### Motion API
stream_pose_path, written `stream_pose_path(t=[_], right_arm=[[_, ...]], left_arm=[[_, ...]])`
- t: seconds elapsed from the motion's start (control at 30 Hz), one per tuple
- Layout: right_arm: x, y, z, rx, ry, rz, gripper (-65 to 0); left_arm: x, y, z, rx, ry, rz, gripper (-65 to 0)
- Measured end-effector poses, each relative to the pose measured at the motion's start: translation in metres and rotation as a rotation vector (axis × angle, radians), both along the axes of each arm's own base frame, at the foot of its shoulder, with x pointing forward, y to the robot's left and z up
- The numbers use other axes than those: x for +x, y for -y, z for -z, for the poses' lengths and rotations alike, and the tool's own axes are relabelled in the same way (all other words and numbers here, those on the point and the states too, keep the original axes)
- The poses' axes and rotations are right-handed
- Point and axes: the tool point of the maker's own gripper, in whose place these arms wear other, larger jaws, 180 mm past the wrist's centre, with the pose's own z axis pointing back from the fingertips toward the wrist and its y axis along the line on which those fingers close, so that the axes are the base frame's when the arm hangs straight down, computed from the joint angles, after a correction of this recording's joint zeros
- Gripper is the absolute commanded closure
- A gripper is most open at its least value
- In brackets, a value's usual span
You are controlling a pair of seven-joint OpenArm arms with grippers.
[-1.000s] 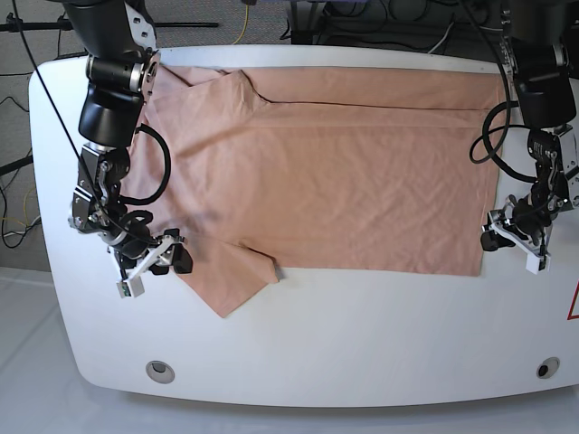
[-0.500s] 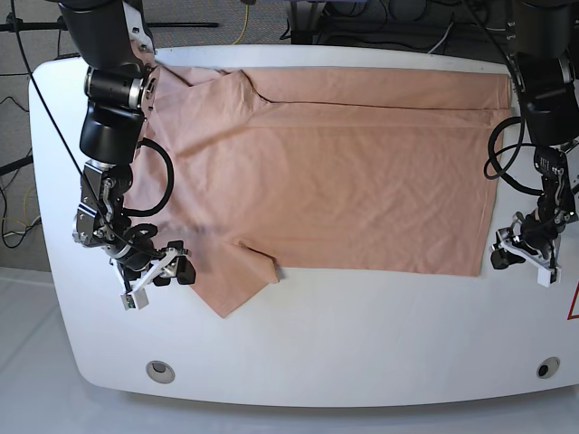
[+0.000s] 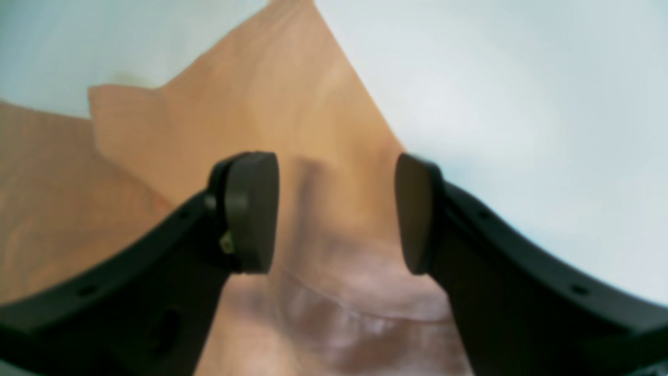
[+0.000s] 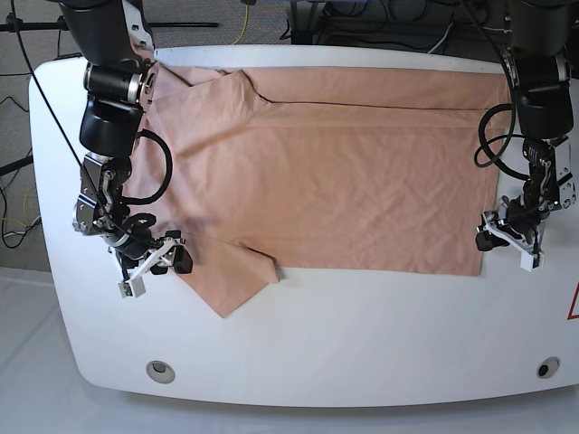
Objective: Fold the T-shirt properly
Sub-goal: 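Move both open grippers along the shirt sides to the hem corners, then lower both grippers onto the hem corners and close them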
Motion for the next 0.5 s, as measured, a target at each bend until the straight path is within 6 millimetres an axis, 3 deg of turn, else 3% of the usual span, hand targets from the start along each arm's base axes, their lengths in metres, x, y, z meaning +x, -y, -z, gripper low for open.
stream_pose_path(t=[0.5], right_arm=[[-0.009, -0.009, 0.022, 0.059, -0.051, 0.011, -34.0]], left_arm=[[0.001, 0.004, 0.0, -0.011, -0.004, 0.006, -25.4]])
